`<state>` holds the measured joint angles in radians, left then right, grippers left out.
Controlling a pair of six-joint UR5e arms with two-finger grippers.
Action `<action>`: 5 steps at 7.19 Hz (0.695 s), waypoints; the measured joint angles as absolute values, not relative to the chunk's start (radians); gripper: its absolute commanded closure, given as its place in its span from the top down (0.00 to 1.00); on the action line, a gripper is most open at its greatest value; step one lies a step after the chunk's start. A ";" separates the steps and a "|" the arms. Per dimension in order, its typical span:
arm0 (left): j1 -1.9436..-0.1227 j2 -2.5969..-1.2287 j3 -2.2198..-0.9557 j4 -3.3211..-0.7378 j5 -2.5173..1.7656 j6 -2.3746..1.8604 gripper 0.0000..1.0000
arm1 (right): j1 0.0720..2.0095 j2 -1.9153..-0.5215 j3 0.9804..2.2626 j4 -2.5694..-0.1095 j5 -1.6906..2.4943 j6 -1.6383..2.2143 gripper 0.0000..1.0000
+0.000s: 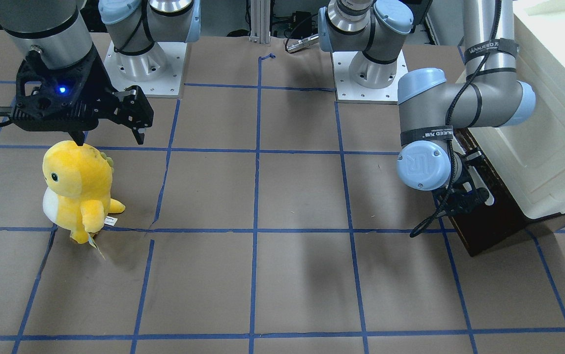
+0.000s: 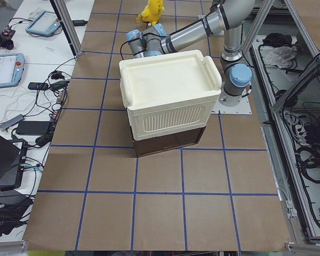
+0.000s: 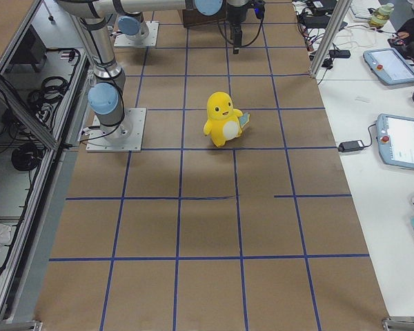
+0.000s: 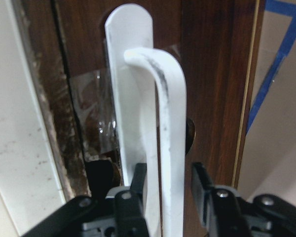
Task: Pull drawer sideways
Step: 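Hold the white handle firmly with the left gripper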
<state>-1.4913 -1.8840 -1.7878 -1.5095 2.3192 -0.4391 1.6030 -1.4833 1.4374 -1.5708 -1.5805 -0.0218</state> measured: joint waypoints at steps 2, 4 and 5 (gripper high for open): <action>-1.492 -1.886 -1.787 -1.508 2.318 -0.441 0.19 | 1.603 -1.483 1.437 -1.571 -1.580 -0.022 1.00; -1.495 -1.885 -1.787 -1.510 2.318 -0.441 0.00 | 1.603 -1.483 1.437 -1.571 -1.580 -0.022 1.00; -1.497 -1.884 -1.786 -1.512 2.319 -0.442 0.00 | 1.603 -1.483 1.437 -1.571 -1.580 -0.022 1.00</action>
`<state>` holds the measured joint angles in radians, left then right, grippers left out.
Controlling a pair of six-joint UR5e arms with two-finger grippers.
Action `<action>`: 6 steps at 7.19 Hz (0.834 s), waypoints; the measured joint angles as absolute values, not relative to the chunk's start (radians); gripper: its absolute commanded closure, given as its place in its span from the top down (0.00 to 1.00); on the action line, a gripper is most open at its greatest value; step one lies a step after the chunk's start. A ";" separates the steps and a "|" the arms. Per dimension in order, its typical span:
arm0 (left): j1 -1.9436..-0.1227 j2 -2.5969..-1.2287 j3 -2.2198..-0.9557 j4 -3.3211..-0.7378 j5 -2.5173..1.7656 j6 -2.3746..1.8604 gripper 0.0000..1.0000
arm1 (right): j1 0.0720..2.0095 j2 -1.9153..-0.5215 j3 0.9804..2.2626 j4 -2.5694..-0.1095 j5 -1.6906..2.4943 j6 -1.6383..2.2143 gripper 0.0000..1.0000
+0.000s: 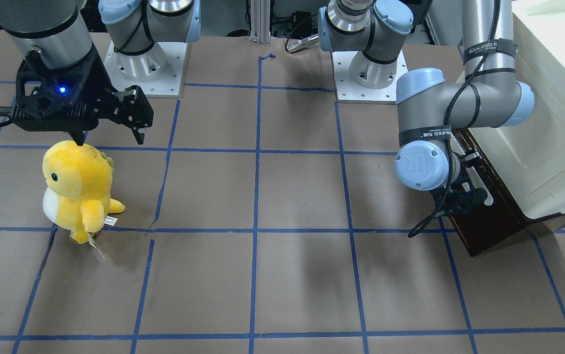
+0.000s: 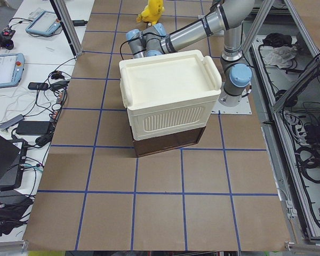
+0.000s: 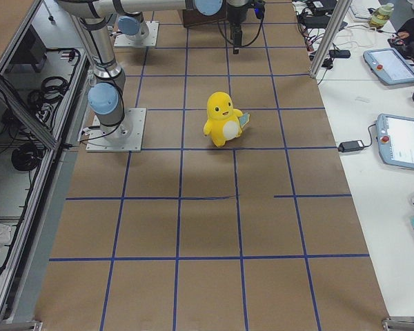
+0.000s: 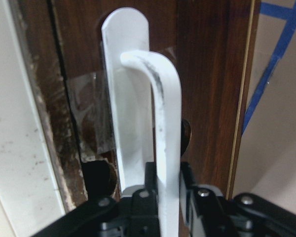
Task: Pull drawer sideways
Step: 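Hold the white handle firmly with the left gripper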
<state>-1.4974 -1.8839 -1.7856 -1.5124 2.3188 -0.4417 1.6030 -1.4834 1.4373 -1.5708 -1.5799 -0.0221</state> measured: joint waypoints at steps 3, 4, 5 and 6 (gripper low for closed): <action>-1.502 -1.888 -1.783 -1.517 2.318 -0.442 0.00 | 1.603 -1.483 1.437 -1.571 -1.580 -0.021 1.00; -1.504 -1.893 -1.783 -1.516 2.318 -0.443 0.00 | 1.603 -1.483 1.437 -1.571 -1.580 -0.021 1.00; -1.511 -1.896 -1.782 -1.515 2.318 -0.443 0.00 | 1.603 -1.483 1.437 -1.571 -1.581 -0.021 1.00; -1.518 -1.896 -1.781 -1.515 2.319 -0.443 0.00 | 1.603 -1.483 1.437 -1.571 -1.580 -0.021 1.00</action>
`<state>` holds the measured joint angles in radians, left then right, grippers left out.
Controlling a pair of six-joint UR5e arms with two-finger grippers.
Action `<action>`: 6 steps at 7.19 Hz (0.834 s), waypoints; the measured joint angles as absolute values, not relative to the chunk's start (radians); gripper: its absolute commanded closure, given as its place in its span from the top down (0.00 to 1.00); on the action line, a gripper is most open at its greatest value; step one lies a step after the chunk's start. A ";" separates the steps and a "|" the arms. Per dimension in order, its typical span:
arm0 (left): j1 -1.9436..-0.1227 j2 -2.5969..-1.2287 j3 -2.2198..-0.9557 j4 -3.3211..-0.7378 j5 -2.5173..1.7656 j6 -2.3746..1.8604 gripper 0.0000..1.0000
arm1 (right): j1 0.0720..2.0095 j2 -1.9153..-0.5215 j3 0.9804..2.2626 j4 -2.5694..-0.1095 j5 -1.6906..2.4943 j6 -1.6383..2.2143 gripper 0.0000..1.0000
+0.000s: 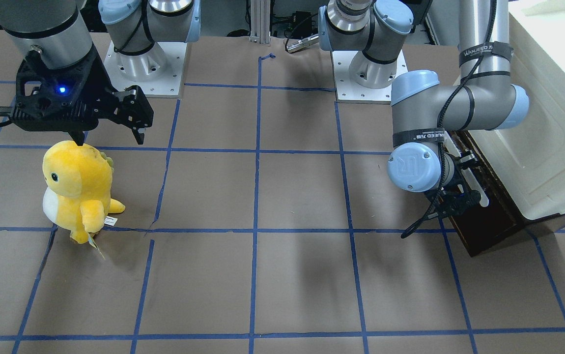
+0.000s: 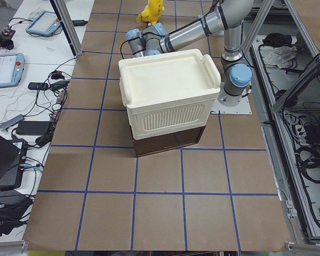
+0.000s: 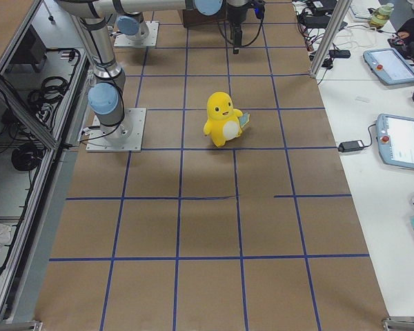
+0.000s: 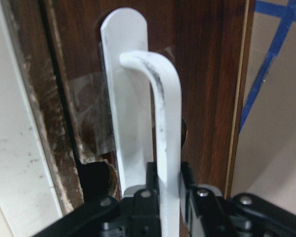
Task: Pull drawer sideways
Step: 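Hold the white handle firmly with the left gripper, then pull the handle with the left gripper, sliding the drawer out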
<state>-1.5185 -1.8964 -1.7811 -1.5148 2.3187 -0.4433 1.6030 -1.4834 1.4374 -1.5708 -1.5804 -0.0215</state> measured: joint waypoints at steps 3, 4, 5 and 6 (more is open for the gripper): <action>-1.536 -1.893 -1.779 -1.516 2.320 -0.443 0.00 | 1.603 -1.483 1.437 -1.571 -1.580 -0.021 1.00; -1.545 -1.894 -1.775 -1.516 2.319 -0.443 0.00 | 1.603 -1.483 1.437 -1.571 -1.580 -0.021 1.00; -1.558 -1.897 -1.766 -1.518 2.318 -0.444 0.00 | 1.603 -1.483 1.437 -1.571 -1.581 -0.021 1.00; -1.568 -1.898 -1.758 -1.519 2.317 -0.444 0.00 | 1.603 -1.483 1.437 -1.571 -1.581 -0.021 1.00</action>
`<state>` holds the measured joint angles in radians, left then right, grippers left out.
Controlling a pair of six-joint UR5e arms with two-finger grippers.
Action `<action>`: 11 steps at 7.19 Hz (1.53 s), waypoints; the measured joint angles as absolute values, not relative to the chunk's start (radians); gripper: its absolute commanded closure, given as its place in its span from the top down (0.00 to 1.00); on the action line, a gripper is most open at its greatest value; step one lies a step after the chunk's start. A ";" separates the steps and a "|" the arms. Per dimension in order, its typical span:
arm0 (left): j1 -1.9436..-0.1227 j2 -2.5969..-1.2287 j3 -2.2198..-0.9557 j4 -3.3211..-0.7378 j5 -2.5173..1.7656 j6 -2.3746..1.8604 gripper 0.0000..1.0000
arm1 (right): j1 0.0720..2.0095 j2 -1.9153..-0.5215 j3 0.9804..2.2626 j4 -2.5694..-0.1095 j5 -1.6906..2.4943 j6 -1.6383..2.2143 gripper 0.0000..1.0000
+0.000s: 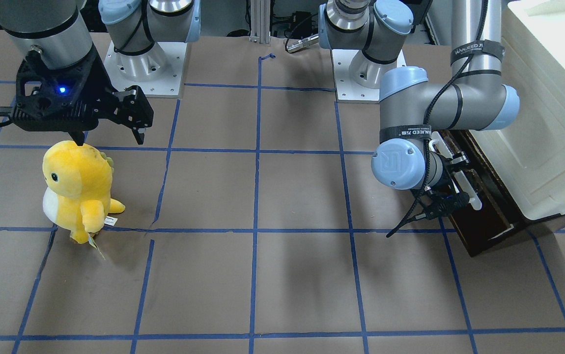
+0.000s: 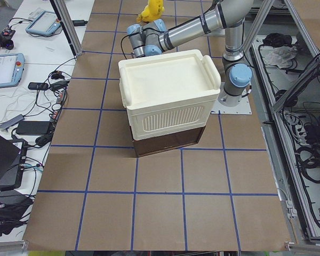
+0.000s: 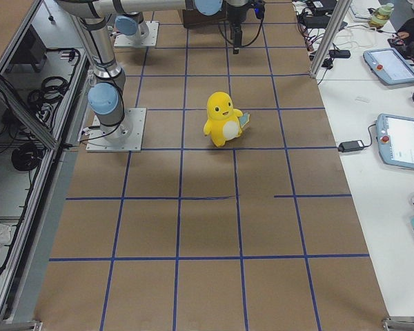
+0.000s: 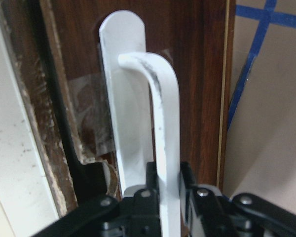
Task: Pull drawer sideways
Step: 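Pull the handle with the left gripper, sliding the drawer out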
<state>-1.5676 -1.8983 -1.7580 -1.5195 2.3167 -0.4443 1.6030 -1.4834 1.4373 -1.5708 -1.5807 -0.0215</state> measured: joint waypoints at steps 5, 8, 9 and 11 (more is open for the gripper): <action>-1.621 -1.903 -1.749 -1.520 2.299 -0.445 0.00 | 1.603 -1.483 1.437 -1.571 -1.580 -0.022 1.00; -1.670 -1.901 -1.749 -1.520 2.297 -0.445 0.00 | 1.603 -1.483 1.437 -1.571 -1.580 -0.021 1.00; -1.684 -1.900 -1.749 -1.520 2.292 -0.445 0.00 | 1.603 -1.483 1.437 -1.571 -1.580 -0.021 1.00; -1.705 -1.901 -1.745 -1.520 2.278 -0.448 0.00 | 1.603 -1.483 1.437 -1.571 -1.580 -0.022 1.00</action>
